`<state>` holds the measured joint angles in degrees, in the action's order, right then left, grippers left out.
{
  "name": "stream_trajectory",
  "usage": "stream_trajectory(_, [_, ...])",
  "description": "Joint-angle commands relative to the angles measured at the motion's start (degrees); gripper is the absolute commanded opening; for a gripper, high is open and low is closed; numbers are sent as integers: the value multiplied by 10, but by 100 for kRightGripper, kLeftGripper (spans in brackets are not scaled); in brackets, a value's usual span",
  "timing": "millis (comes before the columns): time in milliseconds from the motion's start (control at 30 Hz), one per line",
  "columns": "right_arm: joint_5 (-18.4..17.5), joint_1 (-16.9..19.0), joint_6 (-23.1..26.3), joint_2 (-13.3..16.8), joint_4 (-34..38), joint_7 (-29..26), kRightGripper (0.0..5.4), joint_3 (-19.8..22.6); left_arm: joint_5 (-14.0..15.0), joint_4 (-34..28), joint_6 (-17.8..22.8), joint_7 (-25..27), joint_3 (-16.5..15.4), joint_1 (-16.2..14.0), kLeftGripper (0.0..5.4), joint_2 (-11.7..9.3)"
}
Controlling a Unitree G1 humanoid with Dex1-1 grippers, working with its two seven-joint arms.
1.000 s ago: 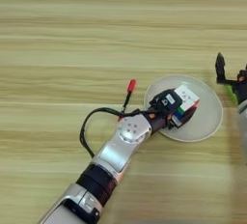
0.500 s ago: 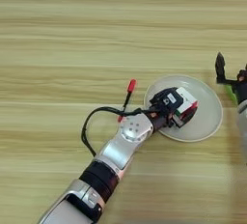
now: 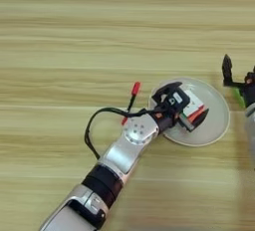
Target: Move the objects on the table
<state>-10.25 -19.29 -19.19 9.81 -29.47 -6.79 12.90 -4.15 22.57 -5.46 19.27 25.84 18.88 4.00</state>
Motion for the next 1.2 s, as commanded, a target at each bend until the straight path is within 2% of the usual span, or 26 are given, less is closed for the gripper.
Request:
stream_trajectory(33, [3, 2, 6, -1, 1, -1, 540, -2, 10, -32, 4, 0, -4, -17, 539, 22])
stream_trajectory(133, [3, 2, 6, -1, 0, -2, 540, -2, 28, -51, -1, 6, -11, -22, 539, 27])
stream_trajectory(267, [3, 1, 5, -1, -1, -2, 540, -2, 69, -83, -17, 21, -26, -27, 539, 28])
stream_trajectory(367, [4, 1, 5, -1, -1, -1, 540, -2, 75, -89, -28, 3, -50, -19, 539, 20])
stream_trajectory(467, [5, 1, 5, -2, -1, 0, 540, -3, 79, -84, -40, -16, -81, -10, 539, 11])
stream_trajectory(567, [6, 1, 5, -3, 0, 1, 540, -4, 80, -71, -55, -48, -129, 0, 539, -1])
stream_trajectory(600, [6, 2, 5, -3, 1, 1, 540, -4, 74, -66, -65, -58, -143, 3, 539, -9])
stream_trajectory(633, [6, 2, 5, -4, 1, 1, 540, -4, 80, -61, -69, -62, -163, 5, 539, -17])
stream_trajectory(767, [8, 3, 4, -4, 2, 2, 540, -4, 97, -20, -99, -83, -239, 15, 539, -55])
stream_trajectory(900, [12, 3, -2, -2, 1, 4, 540, -3, 105, 35, -131, -104, -297, 28, 539, -86])
stream_trajectory(933, [13, 3, -3, -1, 1, 4, 540, -3, 107, 48, -138, -107, -307, 31, 539, -91])
stream_trajectory(1000, [17, 4, -10, 0, 1, 7, 540, -1, 90, 79, -162, -129, -320, 36, 539, -105])
stream_trajectory(1067, [23, 6, -19, 2, 6, 11, 540, -1, 92, 111, -180, -137, -334, 42, 539, -113])
stream_trajectory(1200, [20, 16, -16, -2, 16, 6, 540, -2, 89, 164, -205, -152, -349, 49, 539, -117])
